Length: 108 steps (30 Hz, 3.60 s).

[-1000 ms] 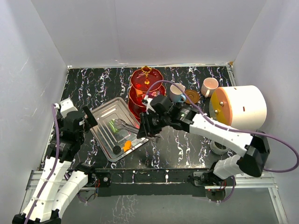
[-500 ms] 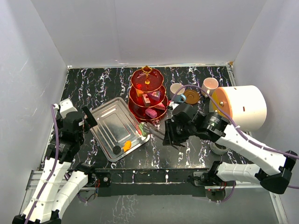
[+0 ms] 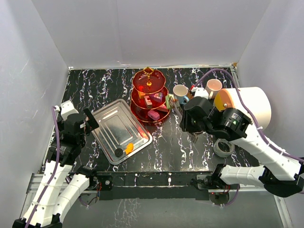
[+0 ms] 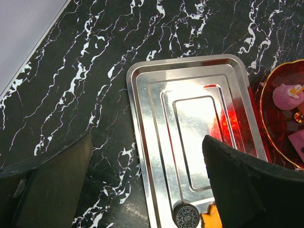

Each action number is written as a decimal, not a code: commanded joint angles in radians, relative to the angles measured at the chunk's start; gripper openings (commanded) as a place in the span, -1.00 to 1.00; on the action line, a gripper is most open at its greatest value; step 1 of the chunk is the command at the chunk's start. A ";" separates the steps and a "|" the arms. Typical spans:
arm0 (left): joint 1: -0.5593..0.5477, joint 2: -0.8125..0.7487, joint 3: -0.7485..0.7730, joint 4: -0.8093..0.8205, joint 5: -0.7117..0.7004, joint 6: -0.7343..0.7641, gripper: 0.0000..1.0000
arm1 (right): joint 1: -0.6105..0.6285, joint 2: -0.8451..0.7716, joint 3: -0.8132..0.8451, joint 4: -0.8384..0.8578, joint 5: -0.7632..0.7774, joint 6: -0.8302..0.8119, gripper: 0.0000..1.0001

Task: Serve the afternoon tea
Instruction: Place the desert on the desert table, then pick up the desert from the tray.

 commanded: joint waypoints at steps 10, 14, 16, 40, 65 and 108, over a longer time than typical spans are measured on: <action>-0.001 -0.008 0.026 -0.017 -0.018 -0.007 0.97 | -0.289 0.129 0.080 0.305 -0.042 -0.238 -0.59; -0.003 -0.006 0.026 -0.017 -0.017 -0.007 0.97 | -0.387 0.174 0.089 0.409 -0.189 -0.290 -0.60; -0.003 -0.005 0.026 -0.019 -0.015 -0.007 0.97 | -0.420 0.210 0.095 0.444 -0.247 -0.300 -0.61; -0.004 0.022 0.021 0.001 0.001 0.006 0.98 | -0.496 0.429 0.049 0.605 -0.546 -0.326 -0.63; -0.003 0.018 0.024 -0.005 -0.003 0.003 0.97 | -0.525 0.271 -0.001 0.527 -0.459 -0.311 -0.29; -0.003 0.011 0.027 -0.019 -0.021 -0.004 0.97 | 0.171 0.364 0.019 0.199 -0.329 -0.092 -0.33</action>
